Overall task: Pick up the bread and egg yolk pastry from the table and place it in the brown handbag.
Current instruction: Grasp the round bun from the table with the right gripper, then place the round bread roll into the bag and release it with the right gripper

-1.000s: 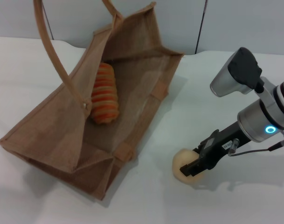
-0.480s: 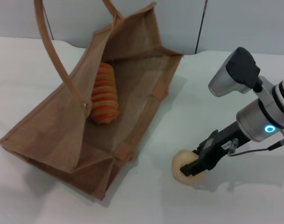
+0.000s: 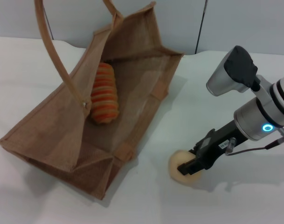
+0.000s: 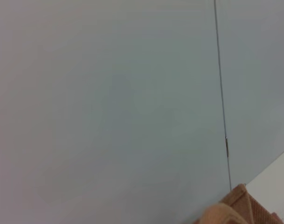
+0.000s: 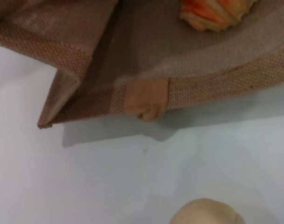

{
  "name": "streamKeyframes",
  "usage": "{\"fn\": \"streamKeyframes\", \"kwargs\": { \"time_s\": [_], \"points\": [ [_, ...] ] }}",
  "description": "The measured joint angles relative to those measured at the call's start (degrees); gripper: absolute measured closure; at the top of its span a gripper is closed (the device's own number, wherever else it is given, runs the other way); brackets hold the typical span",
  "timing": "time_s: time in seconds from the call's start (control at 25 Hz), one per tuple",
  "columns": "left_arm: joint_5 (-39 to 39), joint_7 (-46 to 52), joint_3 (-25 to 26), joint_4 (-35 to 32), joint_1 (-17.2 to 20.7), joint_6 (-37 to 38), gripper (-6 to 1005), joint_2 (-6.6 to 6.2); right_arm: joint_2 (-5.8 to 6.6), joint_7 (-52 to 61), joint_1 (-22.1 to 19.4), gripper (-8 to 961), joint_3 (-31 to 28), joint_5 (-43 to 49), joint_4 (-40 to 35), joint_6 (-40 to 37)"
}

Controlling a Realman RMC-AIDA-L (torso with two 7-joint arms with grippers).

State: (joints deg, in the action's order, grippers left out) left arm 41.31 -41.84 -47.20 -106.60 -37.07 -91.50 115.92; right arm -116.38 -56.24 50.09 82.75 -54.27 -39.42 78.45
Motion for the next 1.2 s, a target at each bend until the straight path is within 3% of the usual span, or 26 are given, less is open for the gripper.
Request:
{"fn": "streamKeyframes", "kwargs": {
  "time_s": [0.4, 0.8, 0.96, 1.2],
  "points": [
    [0.0, 0.0, 0.0, 0.0, -0.11, 0.0, 871, 0.0, 0.13, -0.82, 0.01, 453, -0.42, -2.19, -0.21, -0.44],
    [0.43, 0.0, -0.06, -0.01, -0.63, 0.02, 866, 0.11, 0.25, -0.98, -0.42, 469, -6.65, -5.94, -6.94, 0.18],
    [0.55, 0.28, -1.96, 0.0, -2.1, 0.19, 864, 0.22, 0.05, -2.6, 0.65, 472, -6.19, -9.67, -7.7, -0.5],
    [1.95, 2.62, -7.4, 0.0, -3.54, 3.81, 861, 0.32, 0.09, -4.49, 3.95, 475, -5.55, -11.07, -1.76, -5.4]
  ]
}}
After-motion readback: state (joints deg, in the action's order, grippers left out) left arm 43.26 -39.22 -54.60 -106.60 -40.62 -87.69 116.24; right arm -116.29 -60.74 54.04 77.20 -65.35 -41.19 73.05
